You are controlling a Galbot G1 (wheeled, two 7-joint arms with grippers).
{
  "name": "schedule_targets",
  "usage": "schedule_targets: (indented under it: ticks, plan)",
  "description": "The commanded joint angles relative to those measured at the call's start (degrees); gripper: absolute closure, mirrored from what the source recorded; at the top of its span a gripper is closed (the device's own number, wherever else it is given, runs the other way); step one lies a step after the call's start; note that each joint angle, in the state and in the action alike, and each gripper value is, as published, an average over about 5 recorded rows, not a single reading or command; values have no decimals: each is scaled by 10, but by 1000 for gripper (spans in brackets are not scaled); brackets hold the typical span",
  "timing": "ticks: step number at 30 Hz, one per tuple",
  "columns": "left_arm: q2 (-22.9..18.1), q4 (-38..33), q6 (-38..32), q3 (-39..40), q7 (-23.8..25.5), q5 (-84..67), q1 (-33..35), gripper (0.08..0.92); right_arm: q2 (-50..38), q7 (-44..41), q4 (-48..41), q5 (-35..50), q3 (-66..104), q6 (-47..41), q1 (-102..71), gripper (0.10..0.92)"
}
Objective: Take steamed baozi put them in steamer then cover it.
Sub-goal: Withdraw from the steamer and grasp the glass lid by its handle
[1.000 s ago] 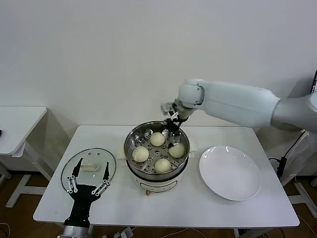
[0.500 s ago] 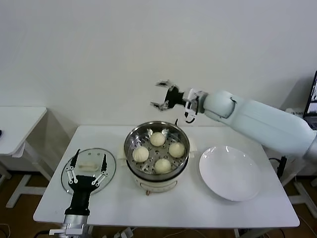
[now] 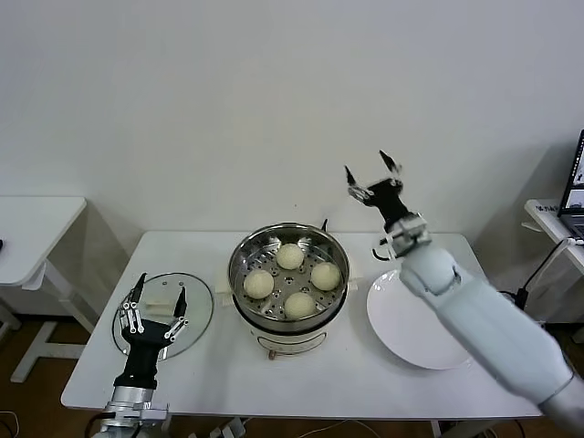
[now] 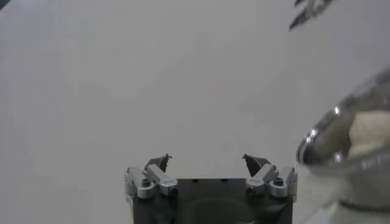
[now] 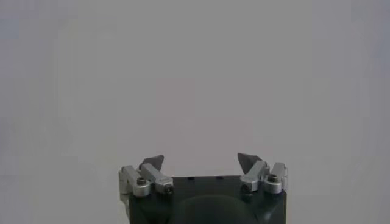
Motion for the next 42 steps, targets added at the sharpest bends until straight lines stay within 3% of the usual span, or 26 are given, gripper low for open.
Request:
schedule_targets:
  ticks: [1, 8, 16, 28, 42]
  plan:
    - [5, 93, 14, -37, 14, 257, -9, 177, 108, 28, 14, -77, 293, 89, -307, 203]
    - [13, 190, 2, -39, 15, 366, -33, 177, 155, 11, 33, -97, 321, 102, -360, 203]
    - [23, 313, -23, -30, -7, 382, -107, 177, 187, 3, 41, -128, 330, 108, -393, 203]
    - [32, 383, -7, -27, -8, 363, -201, 177, 198, -5, 39, -139, 331, 110, -411, 203]
    - [35, 411, 8, -13, -6, 357, -234, 177, 203, -14, 30, -145, 330, 112, -411, 203]
